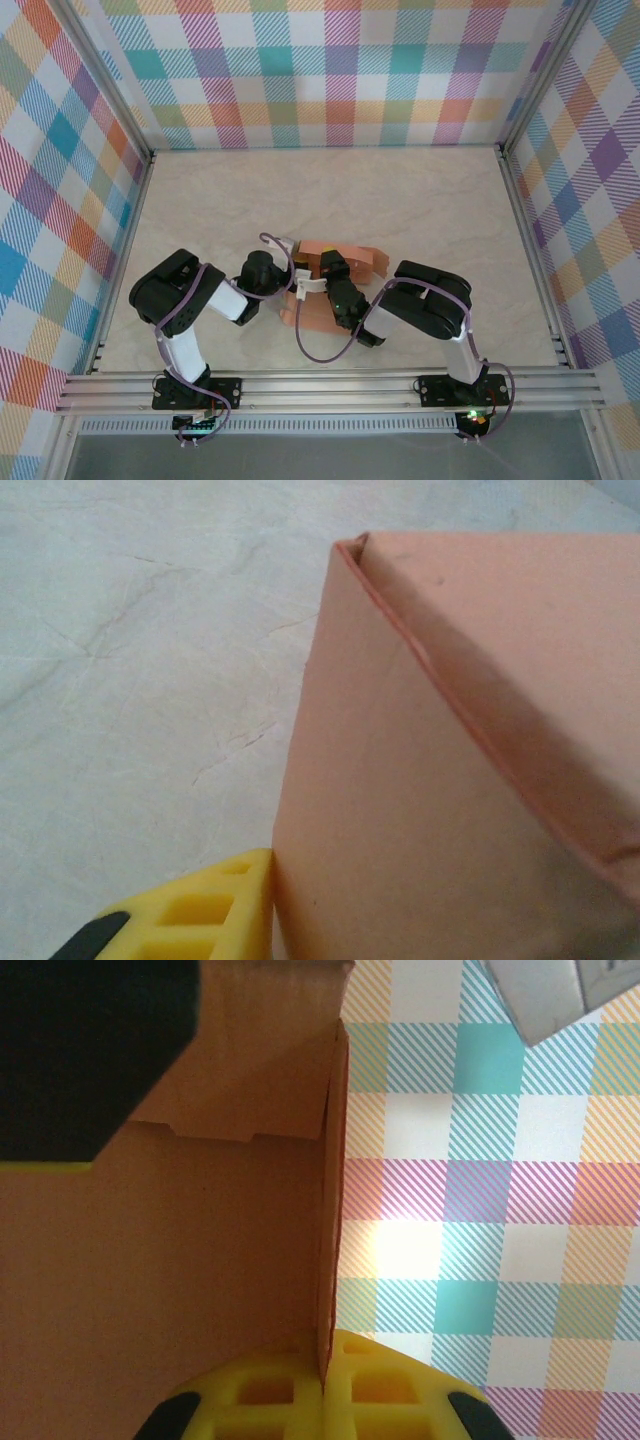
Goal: Fold the paper box
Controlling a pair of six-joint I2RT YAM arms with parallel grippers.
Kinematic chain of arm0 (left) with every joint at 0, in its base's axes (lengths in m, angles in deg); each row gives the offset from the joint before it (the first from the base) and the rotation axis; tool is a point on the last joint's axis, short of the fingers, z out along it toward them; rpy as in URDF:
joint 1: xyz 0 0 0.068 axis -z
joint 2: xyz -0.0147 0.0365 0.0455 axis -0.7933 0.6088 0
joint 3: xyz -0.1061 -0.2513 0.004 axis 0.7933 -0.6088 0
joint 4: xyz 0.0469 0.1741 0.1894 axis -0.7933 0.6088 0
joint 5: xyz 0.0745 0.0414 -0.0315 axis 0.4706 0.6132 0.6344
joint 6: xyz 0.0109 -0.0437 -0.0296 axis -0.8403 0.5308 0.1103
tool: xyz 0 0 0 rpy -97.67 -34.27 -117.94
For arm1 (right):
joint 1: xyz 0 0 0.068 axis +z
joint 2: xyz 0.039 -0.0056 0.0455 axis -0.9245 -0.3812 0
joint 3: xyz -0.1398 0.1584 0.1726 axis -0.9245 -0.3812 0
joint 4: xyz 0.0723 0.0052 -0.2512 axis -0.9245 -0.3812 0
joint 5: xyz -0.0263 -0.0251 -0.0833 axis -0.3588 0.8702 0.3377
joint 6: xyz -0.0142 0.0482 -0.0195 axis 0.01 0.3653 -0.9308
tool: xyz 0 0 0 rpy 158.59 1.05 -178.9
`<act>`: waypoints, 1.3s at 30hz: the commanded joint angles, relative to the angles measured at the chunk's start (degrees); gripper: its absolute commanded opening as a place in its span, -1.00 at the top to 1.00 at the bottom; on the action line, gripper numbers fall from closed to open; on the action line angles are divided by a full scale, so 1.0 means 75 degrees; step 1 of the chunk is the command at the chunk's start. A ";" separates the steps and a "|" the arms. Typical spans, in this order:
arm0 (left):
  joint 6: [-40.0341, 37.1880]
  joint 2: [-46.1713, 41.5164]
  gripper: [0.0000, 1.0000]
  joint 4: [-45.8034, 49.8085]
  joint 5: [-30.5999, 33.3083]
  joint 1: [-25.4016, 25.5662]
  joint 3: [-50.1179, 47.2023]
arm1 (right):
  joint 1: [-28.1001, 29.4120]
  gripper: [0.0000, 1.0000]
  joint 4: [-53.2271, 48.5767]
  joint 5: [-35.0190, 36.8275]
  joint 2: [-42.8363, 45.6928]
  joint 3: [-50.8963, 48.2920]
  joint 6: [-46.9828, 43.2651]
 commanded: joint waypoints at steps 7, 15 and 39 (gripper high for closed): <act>-0.0046 0.0305 0.70 -0.0144 0.0158 0.0203 0.0461 | 0.0322 1.00 -0.0161 -0.0211 -0.0378 0.0085 -0.0048; 0.0037 0.0426 0.86 -0.0002 0.0137 0.0281 0.0659 | 0.0477 1.00 -0.0161 -0.0111 -0.0478 0.0172 0.0108; -0.0256 -0.0620 0.29 0.0407 0.0089 0.0288 0.0048 | 0.0405 1.00 -0.0185 -0.0027 -0.0181 -0.0189 0.0630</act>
